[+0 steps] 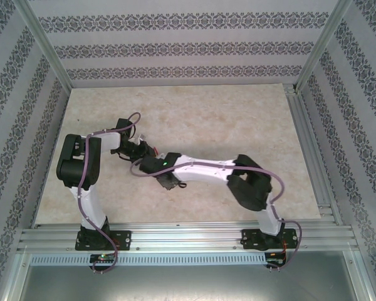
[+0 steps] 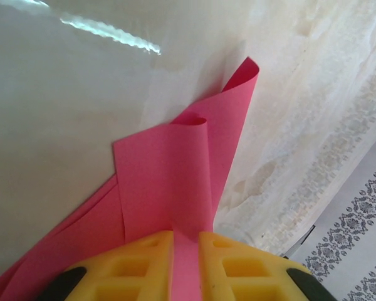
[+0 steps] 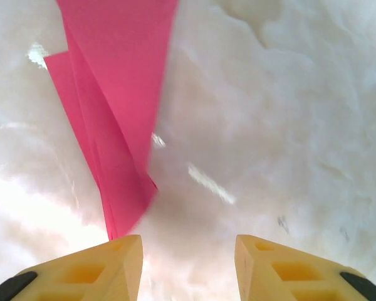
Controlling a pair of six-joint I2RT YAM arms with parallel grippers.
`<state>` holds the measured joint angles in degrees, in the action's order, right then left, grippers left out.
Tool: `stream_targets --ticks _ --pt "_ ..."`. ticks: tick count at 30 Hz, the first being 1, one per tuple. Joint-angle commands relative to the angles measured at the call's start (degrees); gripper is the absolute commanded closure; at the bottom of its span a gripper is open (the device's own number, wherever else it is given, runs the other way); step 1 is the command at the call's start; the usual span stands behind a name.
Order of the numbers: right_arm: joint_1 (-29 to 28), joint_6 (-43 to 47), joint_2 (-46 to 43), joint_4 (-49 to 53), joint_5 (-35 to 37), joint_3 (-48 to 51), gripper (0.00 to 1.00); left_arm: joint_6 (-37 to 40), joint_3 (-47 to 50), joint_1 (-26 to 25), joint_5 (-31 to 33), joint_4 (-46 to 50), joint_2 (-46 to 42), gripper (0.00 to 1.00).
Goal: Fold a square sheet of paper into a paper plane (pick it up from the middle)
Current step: Fold the wing for the fifth time at the center of the table.
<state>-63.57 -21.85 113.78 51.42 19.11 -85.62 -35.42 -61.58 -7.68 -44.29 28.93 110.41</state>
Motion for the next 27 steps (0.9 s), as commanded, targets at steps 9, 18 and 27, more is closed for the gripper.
stream_targets --ticks 9,18,27 --pt "14.52 -14.52 -11.23 -35.98 -32.48 23.45 0.87 2.57 -1.14 -0.50 1.92 3.57 -1.35 0.80" --pt "13.56 -18.37 -4.15 -42.47 -37.11 23.72 0.97 2.73 -1.52 -0.40 1.90 4.18 -1.26 0.80" --pt "12.43 -17.49 -4.46 -39.76 -36.04 22.62 0.98 2.90 -1.28 -0.05 2.14 4.56 -1.42 0.81"
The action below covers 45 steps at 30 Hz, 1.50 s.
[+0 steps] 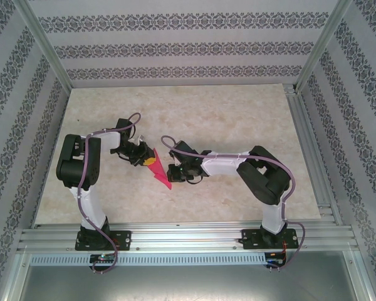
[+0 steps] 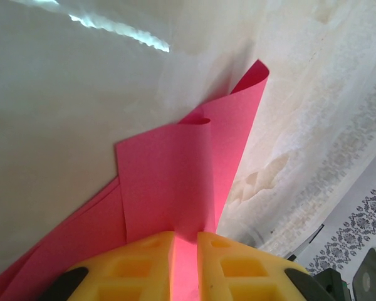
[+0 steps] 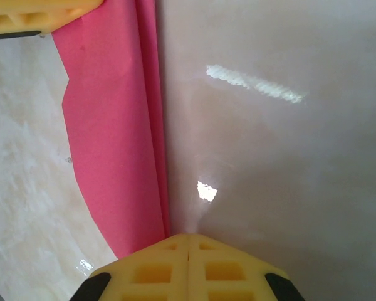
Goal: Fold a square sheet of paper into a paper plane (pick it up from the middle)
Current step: Fold the wing for the fifth time at the center of the table.
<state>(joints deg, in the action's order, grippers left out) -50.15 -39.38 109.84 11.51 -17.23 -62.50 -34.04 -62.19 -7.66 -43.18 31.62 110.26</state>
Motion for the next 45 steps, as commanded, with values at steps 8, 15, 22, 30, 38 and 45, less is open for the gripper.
stream_targets --ticks 8,15,22,30,38,45 --pt "-3.49 3.47 -0.51 8.85 5.71 -4.91 0.98 1.43 -0.21 0.46 1.33 1.74 -1.67 0.81" --pt "-4.24 4.22 0.25 8.56 4.50 -6.43 0.99 1.35 0.41 0.89 1.60 1.70 -2.33 0.83" --pt "-4.60 4.56 2.57 10.55 4.97 -8.63 1.00 1.61 1.05 1.16 2.02 2.29 -3.55 0.85" --pt "-3.43 4.49 0.63 10.19 4.85 -8.00 1.00 2.32 2.61 1.60 4.89 3.48 -4.97 0.88" --pt "-2.19 2.11 0.46 3.70 1.94 -7.30 0.99 2.18 3.96 1.60 4.80 2.70 -5.64 0.88" --pt "-1.78 -0.89 2.65 -3.89 -3.35 -6.67 0.99 2.67 3.87 1.68 5.03 3.17 -5.10 0.88"
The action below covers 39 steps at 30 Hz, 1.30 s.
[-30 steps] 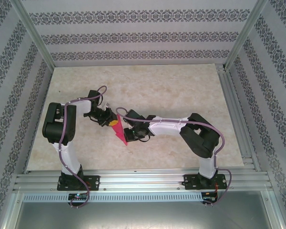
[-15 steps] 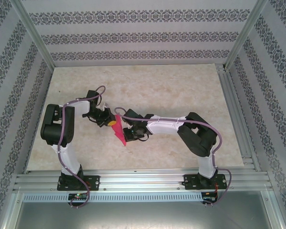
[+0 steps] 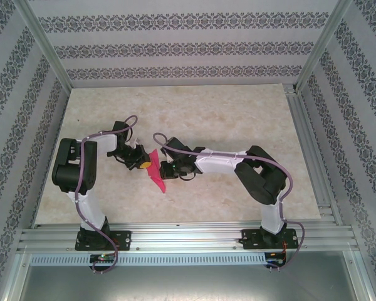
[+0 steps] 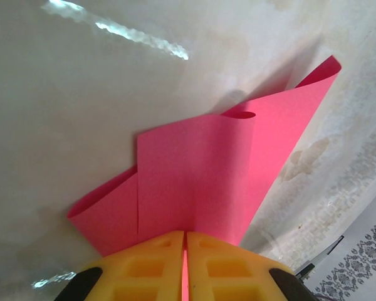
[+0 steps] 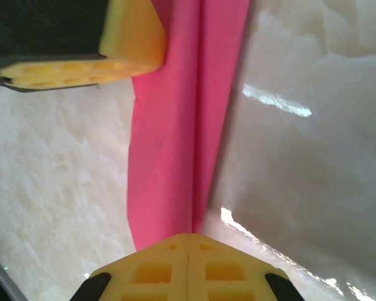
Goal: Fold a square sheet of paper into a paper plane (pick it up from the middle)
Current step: Fold the wing for the fifth time at the center of the table.
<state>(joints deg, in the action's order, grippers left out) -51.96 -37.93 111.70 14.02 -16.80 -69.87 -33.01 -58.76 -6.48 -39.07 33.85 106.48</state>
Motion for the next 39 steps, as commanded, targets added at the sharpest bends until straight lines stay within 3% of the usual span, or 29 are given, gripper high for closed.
stream_targets --ticks 1,13,27,34,39 --pt "0.12 -2.54 1.52 -6.36 -4.77 0.09 0.99 1.64 0.49 0.50 0.95 0.98 -1.40 0.88" --pt "0.48 -5.23 5.93 -8.82 -6.70 1.46 1.00 1.99 -1.60 0.59 -1.11 0.43 -0.92 0.87" --pt "1.60 -6.74 2.45 -12.75 -5.10 4.03 0.98 2.84 -2.36 0.50 -5.70 0.27 -4.31 0.72" --pt "2.22 -7.93 -0.24 -14.56 -1.97 5.44 0.95 1.65 -1.54 0.50 -5.34 -0.68 -5.87 0.71" --pt "2.00 -7.81 2.59 -13.00 -3.19 4.20 0.97 1.29 -2.32 0.15 -9.51 -1.91 -5.76 0.68"
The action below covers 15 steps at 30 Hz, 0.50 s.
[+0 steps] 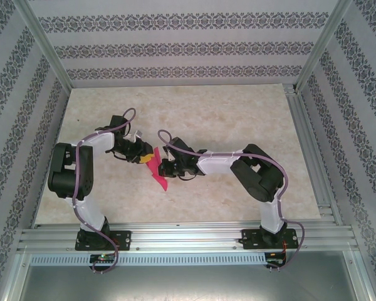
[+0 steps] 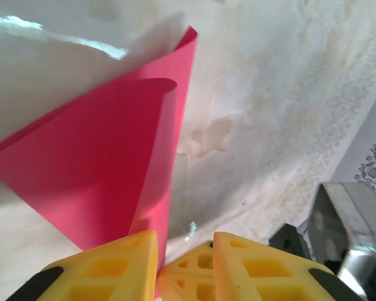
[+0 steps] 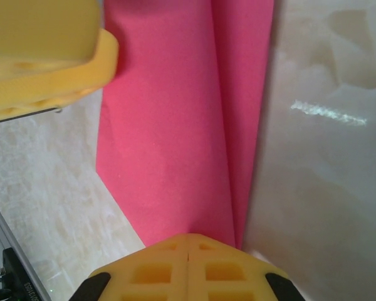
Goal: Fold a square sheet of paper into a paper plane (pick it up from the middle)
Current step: Fold the wing for the fifth time at the center of the table.
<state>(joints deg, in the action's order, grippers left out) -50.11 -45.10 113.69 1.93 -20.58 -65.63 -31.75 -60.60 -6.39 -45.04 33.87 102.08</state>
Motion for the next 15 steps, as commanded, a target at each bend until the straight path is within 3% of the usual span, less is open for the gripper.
stream_targets --ticks 1,5,15 --pt "0.10 -1.19 1.18 -1.22 0.22 -0.15 0.97 0.06 -0.61 -0.19 -3.78 -1.84 -1.04 0.68" --pt "-0.17 -1.38 2.49 -0.97 0.09 -1.08 0.98 -0.66 0.00 -1.04 -5.84 -3.92 -0.83 0.67" --pt "-0.43 -3.11 2.71 -1.10 3.06 -0.86 0.98 -2.15 0.29 -2.04 -1.41 -3.74 0.70 0.72"
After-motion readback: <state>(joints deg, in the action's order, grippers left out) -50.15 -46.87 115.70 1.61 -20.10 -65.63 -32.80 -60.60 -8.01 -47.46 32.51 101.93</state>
